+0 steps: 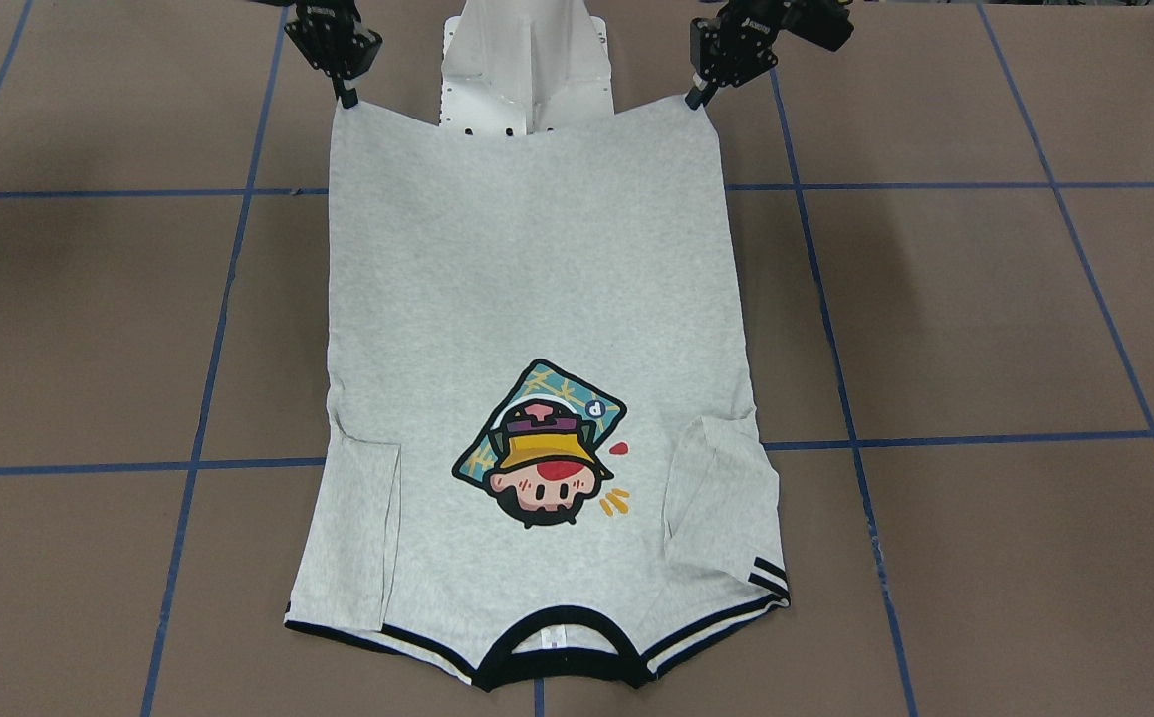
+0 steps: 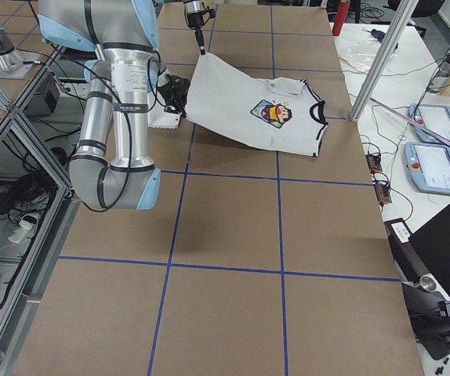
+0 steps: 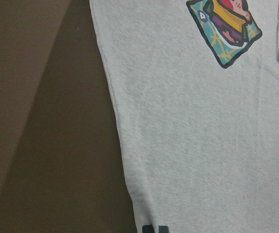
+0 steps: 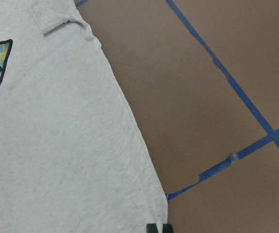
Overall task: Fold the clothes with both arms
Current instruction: 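Lift the hem with both grippers and fold it toward the collar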
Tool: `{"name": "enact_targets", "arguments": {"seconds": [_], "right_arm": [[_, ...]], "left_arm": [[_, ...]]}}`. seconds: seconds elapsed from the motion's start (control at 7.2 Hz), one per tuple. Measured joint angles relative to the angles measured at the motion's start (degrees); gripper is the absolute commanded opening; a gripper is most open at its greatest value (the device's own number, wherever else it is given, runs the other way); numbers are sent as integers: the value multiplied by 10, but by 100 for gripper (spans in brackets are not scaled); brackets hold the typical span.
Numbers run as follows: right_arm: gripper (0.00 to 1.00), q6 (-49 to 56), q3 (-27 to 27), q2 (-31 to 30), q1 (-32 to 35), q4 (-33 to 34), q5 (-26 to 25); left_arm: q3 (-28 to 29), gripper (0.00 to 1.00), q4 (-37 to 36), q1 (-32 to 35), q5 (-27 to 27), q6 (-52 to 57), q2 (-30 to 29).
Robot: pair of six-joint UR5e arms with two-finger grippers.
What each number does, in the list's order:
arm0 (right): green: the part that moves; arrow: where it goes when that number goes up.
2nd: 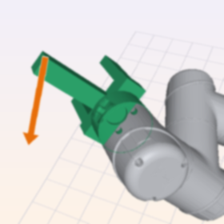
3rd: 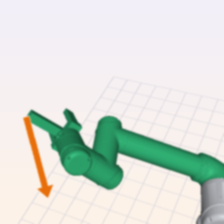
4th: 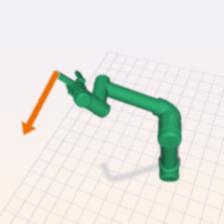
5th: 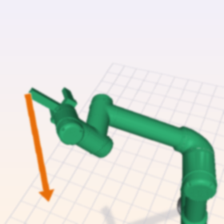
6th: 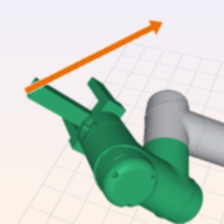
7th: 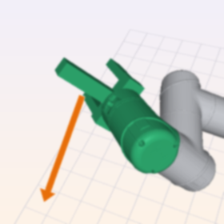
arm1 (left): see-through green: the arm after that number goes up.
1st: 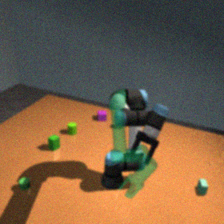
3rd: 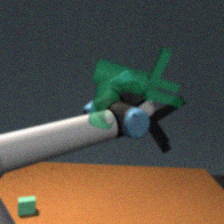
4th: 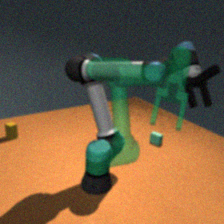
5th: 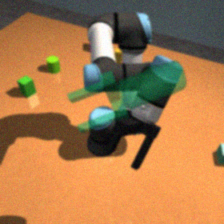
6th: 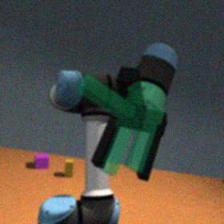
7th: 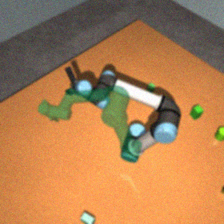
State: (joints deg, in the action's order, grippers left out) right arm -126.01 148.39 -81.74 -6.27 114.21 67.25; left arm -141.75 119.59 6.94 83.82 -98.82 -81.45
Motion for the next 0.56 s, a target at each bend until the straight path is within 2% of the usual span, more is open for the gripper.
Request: {"name": "enact_targets", "arguments": {"seconds": [0.14, 0.28, 0.42, 0.56], "right_arm": [[0, 14, 33, 64, 13, 95, 22], [0, 52, 39, 119, 37, 153, 35], [0, 106, 22, 151, 73, 171, 41], [0, 166, -12, 166, 122, 152, 44]], "left_arm": [[-48, 0, -74, 16, 41, 4, -14], [-53, 0, -122, 44, 70, 23, -51], [-17, 0, -144, 80, 83, 58, -104], [47, 0, -152, 126, 87, 98, -159]]}}
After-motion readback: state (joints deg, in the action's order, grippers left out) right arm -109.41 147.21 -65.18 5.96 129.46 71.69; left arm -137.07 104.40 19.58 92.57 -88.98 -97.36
